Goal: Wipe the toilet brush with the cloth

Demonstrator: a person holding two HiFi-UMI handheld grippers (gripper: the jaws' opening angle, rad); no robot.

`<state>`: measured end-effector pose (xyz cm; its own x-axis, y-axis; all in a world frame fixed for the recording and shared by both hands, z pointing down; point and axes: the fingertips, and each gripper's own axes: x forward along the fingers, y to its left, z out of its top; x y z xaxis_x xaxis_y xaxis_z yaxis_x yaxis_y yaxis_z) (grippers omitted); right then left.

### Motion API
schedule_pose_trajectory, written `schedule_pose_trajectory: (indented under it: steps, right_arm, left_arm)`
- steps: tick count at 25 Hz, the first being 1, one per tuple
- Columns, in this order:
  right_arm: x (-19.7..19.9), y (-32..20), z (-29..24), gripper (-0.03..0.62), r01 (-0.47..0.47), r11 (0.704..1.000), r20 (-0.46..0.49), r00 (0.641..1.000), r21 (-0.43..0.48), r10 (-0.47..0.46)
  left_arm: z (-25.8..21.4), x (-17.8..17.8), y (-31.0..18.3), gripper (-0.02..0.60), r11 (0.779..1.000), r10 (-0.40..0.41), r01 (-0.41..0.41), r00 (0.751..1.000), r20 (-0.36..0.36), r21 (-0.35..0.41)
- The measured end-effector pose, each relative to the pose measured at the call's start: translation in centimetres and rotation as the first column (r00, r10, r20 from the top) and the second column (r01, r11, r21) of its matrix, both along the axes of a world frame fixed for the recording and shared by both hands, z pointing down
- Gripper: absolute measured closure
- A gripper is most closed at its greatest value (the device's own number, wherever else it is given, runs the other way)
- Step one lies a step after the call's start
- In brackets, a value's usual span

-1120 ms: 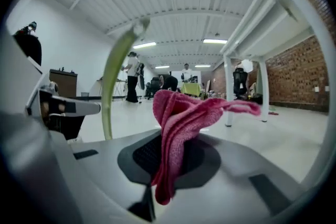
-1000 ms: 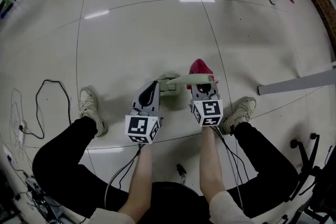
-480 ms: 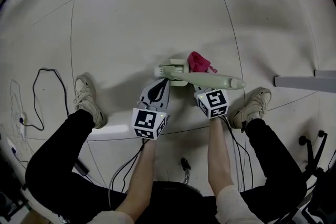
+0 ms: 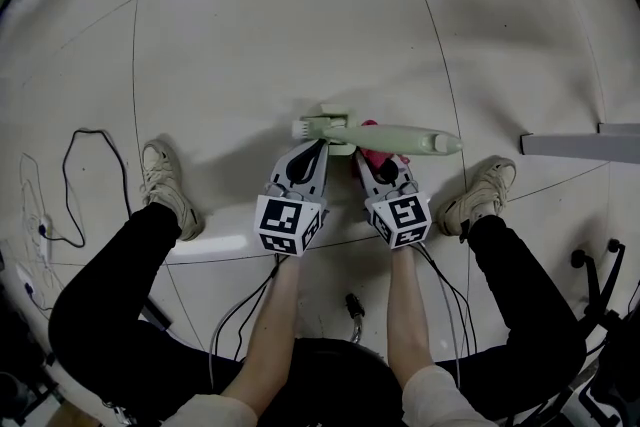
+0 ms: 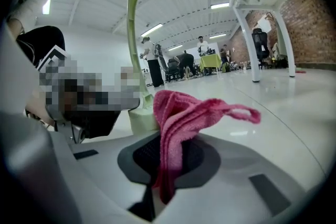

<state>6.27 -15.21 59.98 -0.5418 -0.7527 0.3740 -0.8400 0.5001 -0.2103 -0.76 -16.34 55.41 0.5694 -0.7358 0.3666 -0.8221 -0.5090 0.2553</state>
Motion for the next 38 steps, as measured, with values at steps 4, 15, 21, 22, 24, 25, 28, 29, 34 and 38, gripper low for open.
schedule_pose_trajectory:
  steps: [4, 15, 21, 22, 24, 25, 28, 29, 34, 38]
  right_arm:
    - [-0.3, 2.7, -0.2, 0.562, -0.053, 0.998, 0.046, 0.997, -0.033, 0.055]
    - [-12.9, 5.9, 1.5, 0.562, 0.170, 0.983, -0.018, 0.985, -0.066, -0.171]
    - [-12.8, 3.0, 1.8, 0.562, 0.153, 0.987, -0.085, 0.984, -0.046, -0.156]
    - [-12.3, 2.9, 1.6, 0.562, 0.143, 0.989, -0.083, 0.986, -0.042, -0.146]
    - [-11.1, 3.0, 1.3, 0.562, 0.121, 0.992, -0.073, 0.990, -0.036, -0.124]
    - [-10.5, 3.0, 1.1, 0.562, 0.111, 0.993, -0.070, 0.991, -0.034, -0.113]
    - [-8.7, 3.3, 0.4, 0.562, 0.084, 0.996, -0.070, 0.994, -0.024, -0.085]
    - [-8.0, 3.3, 0.3, 0.562, 0.071, 0.997, -0.069, 0.995, -0.021, -0.072]
    - [-2.9, 3.3, 0.3, 0.562, -0.032, 0.999, -0.082, 0.996, -0.013, 0.031]
    - [0.4, 2.9, 0.4, 0.562, -0.104, 0.995, -0.086, 0.991, -0.011, 0.102]
  left_arm:
    - [0.0, 0.1, 0.1, 0.577, 1.000, -0.006, 0.006, 1.000, -0.009, -0.006]
    - [-3.2, -11.1, -0.6, 0.577, 0.961, -0.266, 0.266, 0.964, -0.003, 0.077]
    - [-3.0, -11.9, -0.7, 0.577, 0.959, -0.274, 0.273, 0.962, 0.003, 0.076]
    - [-2.9, -11.6, -0.6, 0.577, 0.961, -0.267, 0.266, 0.964, 0.005, 0.075]
    - [-2.8, -11.1, -0.5, 0.577, 0.965, -0.253, 0.252, 0.967, 0.006, 0.073]
    - [-2.8, -10.8, -0.5, 0.577, 0.967, -0.246, 0.245, 0.969, 0.007, 0.073]
    - [-3.1, -10.0, -0.4, 0.577, 0.972, -0.224, 0.222, 0.975, 0.014, 0.077]
    - [-3.1, -9.8, -0.4, 0.577, 0.973, -0.217, 0.215, 0.976, 0.017, 0.078]
    - [-3.1, -8.4, -0.4, 0.577, 0.980, -0.183, 0.180, 0.982, 0.033, 0.081]
    - [-3.0, -7.3, -0.3, 0.577, 0.985, -0.155, 0.152, 0.987, 0.041, 0.079]
